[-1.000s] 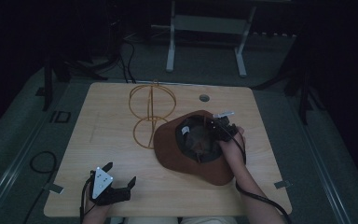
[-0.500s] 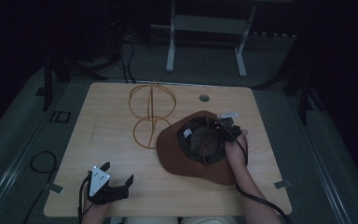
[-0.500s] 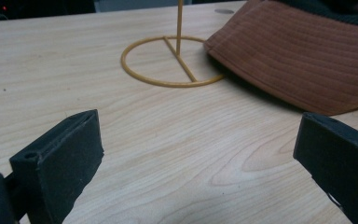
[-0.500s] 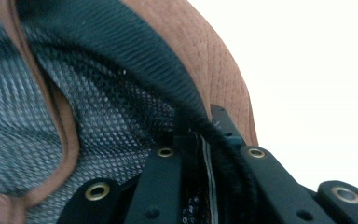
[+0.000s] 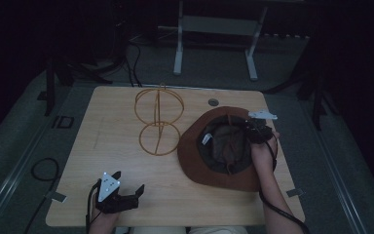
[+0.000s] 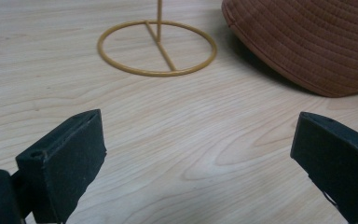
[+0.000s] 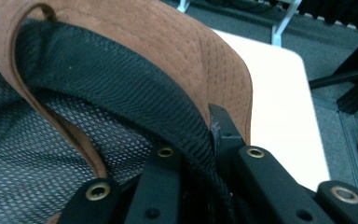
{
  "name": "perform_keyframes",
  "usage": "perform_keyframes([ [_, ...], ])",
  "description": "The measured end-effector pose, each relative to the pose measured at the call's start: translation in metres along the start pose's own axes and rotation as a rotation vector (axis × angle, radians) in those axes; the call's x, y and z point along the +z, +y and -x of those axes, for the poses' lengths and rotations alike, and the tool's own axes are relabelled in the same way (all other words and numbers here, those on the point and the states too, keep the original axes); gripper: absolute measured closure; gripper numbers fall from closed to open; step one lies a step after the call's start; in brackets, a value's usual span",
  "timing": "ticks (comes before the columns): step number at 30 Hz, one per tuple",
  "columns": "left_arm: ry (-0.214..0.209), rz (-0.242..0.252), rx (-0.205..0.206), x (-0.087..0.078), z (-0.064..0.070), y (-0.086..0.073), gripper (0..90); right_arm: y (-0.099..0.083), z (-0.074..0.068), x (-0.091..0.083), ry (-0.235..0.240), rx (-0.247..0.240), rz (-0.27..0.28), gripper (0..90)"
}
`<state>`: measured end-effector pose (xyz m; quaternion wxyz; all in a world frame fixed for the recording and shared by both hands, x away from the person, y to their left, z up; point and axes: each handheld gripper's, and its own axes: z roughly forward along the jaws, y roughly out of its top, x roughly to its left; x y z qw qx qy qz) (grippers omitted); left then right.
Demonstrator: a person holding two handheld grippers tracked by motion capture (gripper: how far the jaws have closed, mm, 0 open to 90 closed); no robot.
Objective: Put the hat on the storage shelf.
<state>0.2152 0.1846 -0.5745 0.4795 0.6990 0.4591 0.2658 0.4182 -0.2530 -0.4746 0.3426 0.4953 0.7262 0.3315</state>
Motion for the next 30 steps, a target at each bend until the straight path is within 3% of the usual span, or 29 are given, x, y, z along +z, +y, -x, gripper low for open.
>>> perform_keyframes([
  [9,-0.058,-0.091,0.006,0.011,0.013,0.009,3.5,0.006,0.010,-0.028,0.015,0.023,0.069,83.7],
  [13,-0.085,-0.102,0.034,0.012,0.021,0.015,3.5,0.007,0.011,-0.046,0.018,0.028,0.118,83.7],
  [15,-0.095,-0.079,0.037,0.011,0.025,0.020,4.8,0.008,0.011,-0.054,0.010,0.026,0.138,83.7],
  [21,-0.121,-0.078,0.052,0.019,0.036,0.042,6.0,0.008,0.008,-0.075,0.013,0.021,0.195,83.7],
  [30,-0.160,-0.096,0.089,0.035,0.054,0.077,6.0,0.004,0.004,-0.090,0.017,0.016,0.217,83.6],
])
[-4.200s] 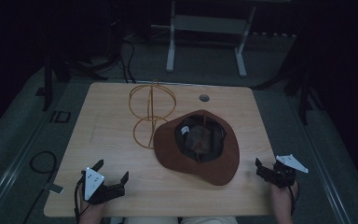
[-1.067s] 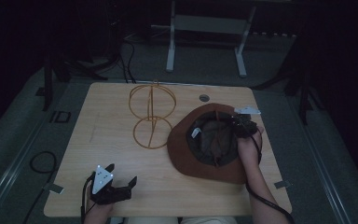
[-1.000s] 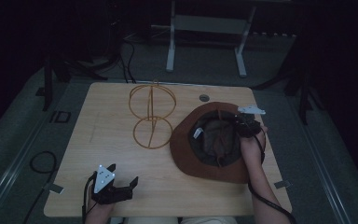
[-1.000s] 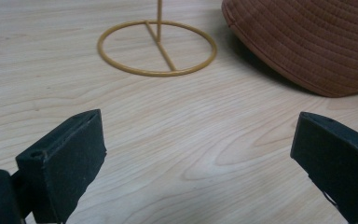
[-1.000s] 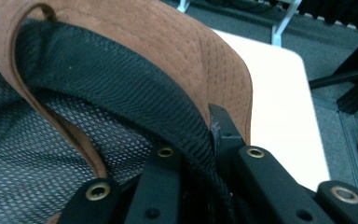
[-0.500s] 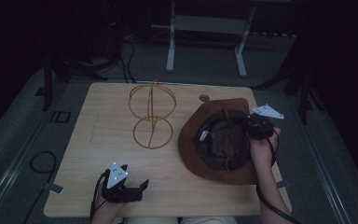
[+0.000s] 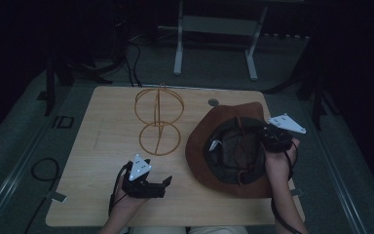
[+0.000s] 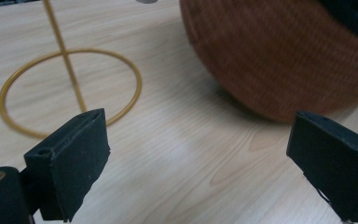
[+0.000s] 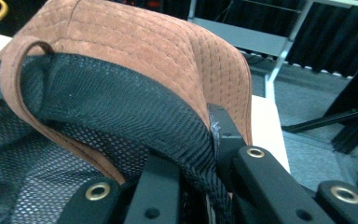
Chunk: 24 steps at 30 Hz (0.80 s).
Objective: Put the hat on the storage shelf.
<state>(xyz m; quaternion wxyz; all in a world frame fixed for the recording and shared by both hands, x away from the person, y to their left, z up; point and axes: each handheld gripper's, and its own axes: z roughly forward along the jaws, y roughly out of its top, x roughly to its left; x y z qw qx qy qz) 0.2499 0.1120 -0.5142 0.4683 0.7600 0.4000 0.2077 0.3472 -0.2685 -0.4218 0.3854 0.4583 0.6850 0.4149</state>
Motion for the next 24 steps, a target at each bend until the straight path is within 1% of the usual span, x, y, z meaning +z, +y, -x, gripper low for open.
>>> perform_keyframes([
  [2,-0.008,0.001,0.005,0.004,0.003,0.008,6.0,-0.002,-0.001,-0.001,0.002,-0.001,0.000,83.7],
  [4,-0.021,0.008,0.017,0.009,0.008,0.018,6.1,-0.003,-0.003,-0.003,0.008,0.004,0.003,83.7],
  [7,-0.029,0.013,0.041,0.016,0.014,0.031,6.1,-0.005,-0.007,-0.006,0.007,-0.006,0.009,83.7],
  [9,-0.043,0.017,0.045,0.021,0.018,0.040,6.1,-0.006,-0.010,-0.007,0.007,-0.013,0.011,83.7],
  [10,-0.041,0.013,0.048,0.025,0.021,0.045,6.1,-0.006,-0.011,-0.007,0.009,-0.015,0.010,83.6],
  [12,-0.054,0.022,0.045,0.030,0.026,0.053,6.0,-0.007,-0.014,-0.007,0.020,-0.014,0.011,83.6],
  [14,-0.058,0.024,0.048,0.036,0.030,0.062,6.0,-0.007,-0.017,-0.008,0.026,-0.016,0.011,83.6],
  [15,-0.059,0.020,0.055,0.039,0.033,0.066,6.1,-0.007,-0.018,-0.008,0.033,-0.019,0.011,83.6],
  [16,-0.050,0.011,0.060,0.042,0.035,0.071,6.1,-0.008,-0.019,-0.009,0.036,-0.022,0.012,83.6],
  [17,-0.055,0.013,0.060,0.045,0.037,0.075,6.0,-0.008,-0.021,-0.009,0.036,-0.026,0.011,83.7],
  [19,-0.050,0.011,0.056,0.053,0.042,0.083,6.1,-0.007,-0.023,-0.010,0.042,-0.028,0.014,83.6],
  [20,-0.057,0.013,0.059,0.055,0.043,0.086,6.1,-0.007,-0.025,-0.010,0.038,-0.036,0.013,83.6],
  [22,-0.050,0.010,0.074,0.062,0.049,0.093,6.1,-0.007,-0.026,-0.010,0.045,-0.036,0.010,83.6],
  [23,-0.050,0.010,0.074,0.062,0.049,0.093,6.1,-0.007,-0.027,-0.010,0.048,-0.040,0.008,83.6],
  [24,-0.026,0.003,0.059,0.072,0.055,0.098,6.3,-0.006,-0.028,-0.010,0.052,-0.043,0.009,83.6],
])
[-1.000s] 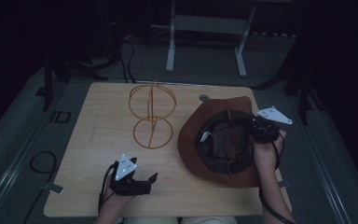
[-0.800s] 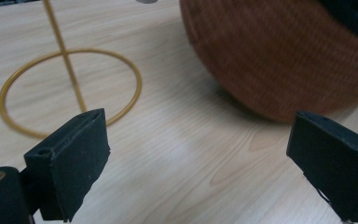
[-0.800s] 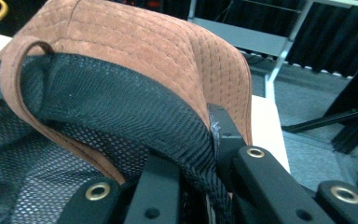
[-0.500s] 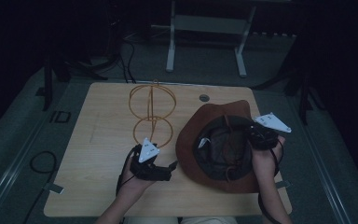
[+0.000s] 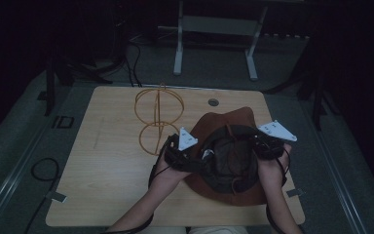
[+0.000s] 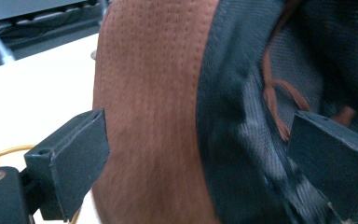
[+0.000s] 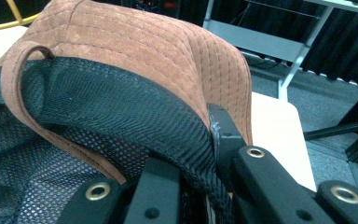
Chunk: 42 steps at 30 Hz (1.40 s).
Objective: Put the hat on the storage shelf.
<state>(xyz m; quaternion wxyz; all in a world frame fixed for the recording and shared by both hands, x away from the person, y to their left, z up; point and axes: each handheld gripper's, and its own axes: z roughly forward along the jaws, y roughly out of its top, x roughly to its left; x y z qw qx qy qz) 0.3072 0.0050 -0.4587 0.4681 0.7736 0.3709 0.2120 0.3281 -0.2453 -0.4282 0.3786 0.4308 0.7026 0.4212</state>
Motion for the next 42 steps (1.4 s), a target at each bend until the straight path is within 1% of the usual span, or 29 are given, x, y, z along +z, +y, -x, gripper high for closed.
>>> perform_keyframes([
  [1,0.007,-0.004,0.005,0.002,0.002,0.001,7.4,0.000,-0.001,-0.001,0.004,0.001,0.002,83.6],
  [2,0.039,-0.007,0.021,0.006,0.005,0.003,7.5,0.000,-0.001,-0.001,0.008,0.003,0.005,83.7],
  [3,0.055,-0.003,0.024,0.008,0.006,0.003,8.2,0.001,-0.002,-0.002,0.011,0.003,0.009,83.7],
  [5,0.104,-0.012,0.034,0.014,0.007,0.007,13.3,0.001,-0.003,-0.003,0.018,0.002,0.013,83.6],
  [6,0.122,-0.012,0.037,0.017,0.007,0.008,13.5,0.002,-0.004,-0.005,0.020,0.003,0.014,83.6],
  [7,0.138,-0.021,0.047,0.019,0.008,0.009,15.6,0.002,-0.005,-0.005,0.020,-0.003,0.017,83.7],
  [8,0.171,-0.024,0.051,0.022,0.009,0.011,16.7,0.003,-0.006,-0.006,0.022,-0.006,0.019,83.6],
  [10,0.197,-0.036,0.068,0.026,0.010,0.012,22.8,0.004,-0.008,-0.008,0.026,-0.004,0.024,83.6],
  [11,0.213,-0.043,0.077,0.028,0.011,0.013,26.7,0.005,-0.008,-0.009,0.029,-0.004,0.025,83.6],
  [12,0.219,-0.050,0.085,0.030,0.011,0.013,31.8,0.005,-0.009,-0.009,0.036,-0.002,0.026,83.7],
  [13,0.224,-0.052,0.086,0.032,0.011,0.014,36.3,0.005,-0.010,-0.009,0.038,-0.004,0.026,83.7],
  [14,0.239,-0.046,0.084,0.033,0.011,0.015,40.6,0.005,-0.011,-0.009,0.040,-0.010,0.026,83.7],
  [15,0.245,-0.040,0.082,0.033,0.010,0.015,48.8,0.005,-0.012,-0.009,0.044,-0.015,0.026,83.6],
  [17,0.258,-0.029,0.073,0.035,0.009,0.016,61.2,0.005,-0.014,-0.010,0.044,-0.015,0.025,83.6],
  [18,0.249,-0.028,0.068,0.035,0.008,0.017,68.9,0.005,-0.014,-0.010,0.048,-0.007,0.025,83.6],
  [21,0.266,-0.013,0.080,0.035,0.010,0.018,84.2,0.003,-0.015,-0.010,0.055,-0.008,0.018,83.5],
  [24,0.262,-0.004,0.079,0.034,0.010,0.021,86.5,0.001,-0.015,-0.012,0.055,-0.004,0.022,83.3],
  [28,0.250,-0.005,0.087,0.031,0.010,0.023,87.1,0.000,-0.014,-0.015,0.056,0.003,0.026,82.8],
  [29,0.242,0.003,0.092,0.029,0.010,0.025,87.1,-0.001,-0.014,-0.015,0.060,0.006,0.027,82.1],
  [32,0.219,0.010,0.089,0.026,0.009,0.028,87.3,-0.004,-0.011,-0.022,0.088,0.016,0.032,75.6],
  [34,0.219,0.021,0.094,0.023,0.009,0.031,87.4,-0.006,-0.009,-0.027,0.107,0.020,0.035,70.5],
  [36,0.218,0.031,0.093,0.020,0.009,0.033,87.4,-0.007,-0.006,-0.033,0.132,0.027,0.041,62.5],
  [38,0.221,0.052,0.088,0.017,0.008,0.035,87.4,-0.009,-0.004,-0.038,0.166,0.035,0.031,54.9],
  [40,0.214,0.072,0.080,0.013,0.008,0.036,87.4,-0.012,-0.001,-0.046,0.197,0.040,0.039,49.9],
  [41,0.214,0.080,0.082,0.011,0.009,0.037,87.4,-0.013,0.000,-0.050,0.213,0.038,0.037,46.7],
  [42,0.211,0.085,0.085,0.009,0.010,0.037,87.4,-0.014,0.001,-0.055,0.230,0.048,0.049,45.6],
])
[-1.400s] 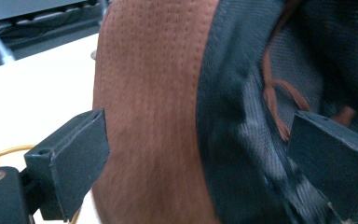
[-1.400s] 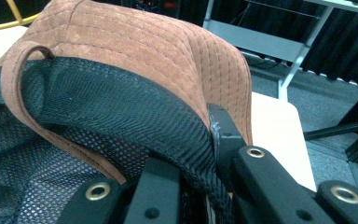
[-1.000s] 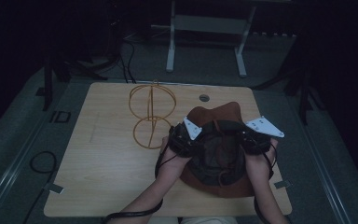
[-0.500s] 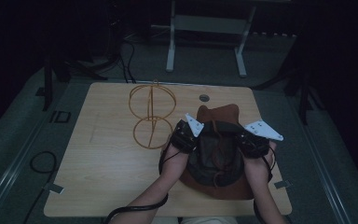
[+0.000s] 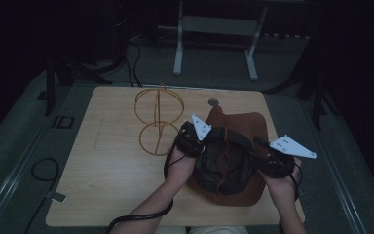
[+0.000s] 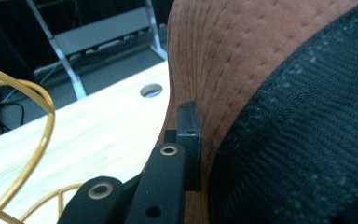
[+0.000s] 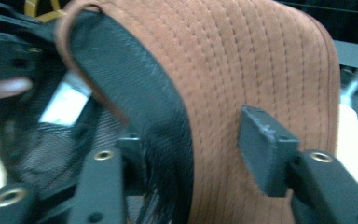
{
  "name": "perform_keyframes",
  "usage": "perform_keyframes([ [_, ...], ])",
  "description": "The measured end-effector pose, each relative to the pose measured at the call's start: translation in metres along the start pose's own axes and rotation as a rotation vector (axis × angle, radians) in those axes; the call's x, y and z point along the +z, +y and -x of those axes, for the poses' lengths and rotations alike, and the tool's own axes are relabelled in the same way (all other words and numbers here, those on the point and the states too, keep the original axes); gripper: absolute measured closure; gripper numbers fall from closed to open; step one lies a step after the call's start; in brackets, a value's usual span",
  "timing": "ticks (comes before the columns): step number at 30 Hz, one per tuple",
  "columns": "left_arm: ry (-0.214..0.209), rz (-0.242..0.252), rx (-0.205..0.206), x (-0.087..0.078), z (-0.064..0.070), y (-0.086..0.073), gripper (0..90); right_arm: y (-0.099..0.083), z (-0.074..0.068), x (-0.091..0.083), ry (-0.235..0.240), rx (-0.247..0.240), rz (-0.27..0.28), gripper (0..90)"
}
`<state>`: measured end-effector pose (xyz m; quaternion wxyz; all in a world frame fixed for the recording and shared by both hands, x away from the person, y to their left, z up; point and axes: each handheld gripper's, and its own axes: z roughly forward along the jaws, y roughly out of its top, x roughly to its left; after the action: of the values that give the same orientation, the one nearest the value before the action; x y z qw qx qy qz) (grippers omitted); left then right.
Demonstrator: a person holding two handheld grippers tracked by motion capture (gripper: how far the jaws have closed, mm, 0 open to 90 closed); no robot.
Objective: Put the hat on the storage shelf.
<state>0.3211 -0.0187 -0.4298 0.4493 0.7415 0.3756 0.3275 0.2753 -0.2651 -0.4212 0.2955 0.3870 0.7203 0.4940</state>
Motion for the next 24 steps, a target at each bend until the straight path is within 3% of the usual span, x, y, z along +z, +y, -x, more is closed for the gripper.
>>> perform_keyframes([
  [3,-0.001,0.016,0.016,-0.005,0.001,0.001,87.4,-0.001,0.003,-0.017,0.051,0.018,0.028,39.1],
  [5,-0.007,0.030,0.021,-0.009,0.001,0.000,87.3,0.000,0.006,-0.028,0.056,0.003,0.031,33.3],
  [9,-0.028,0.042,0.039,-0.018,0.000,-0.002,87.4,-0.002,0.016,-0.044,0.060,0.012,0.035,32.7],
  [11,-0.029,0.042,0.038,-0.021,-0.004,-0.005,87.4,-0.002,0.023,-0.052,0.079,0.047,0.052,33.8],
  [17,-0.090,0.086,0.048,-0.035,-0.019,-0.015,87.3,-0.006,0.046,-0.067,-0.005,0.050,0.061,37.9],
  [19,-0.130,0.115,0.054,-0.041,-0.023,-0.017,87.3,-0.009,0.053,-0.065,-0.021,0.046,0.048,38.6],
  [22,-0.155,0.127,0.073,-0.046,-0.026,-0.017,87.3,-0.011,0.058,-0.061,-0.037,0.038,0.026,38.9],
  [24,-0.196,0.152,0.106,-0.054,-0.029,-0.018,87.3,-0.012,0.062,-0.054,-0.034,0.040,0.010,41.1],
])
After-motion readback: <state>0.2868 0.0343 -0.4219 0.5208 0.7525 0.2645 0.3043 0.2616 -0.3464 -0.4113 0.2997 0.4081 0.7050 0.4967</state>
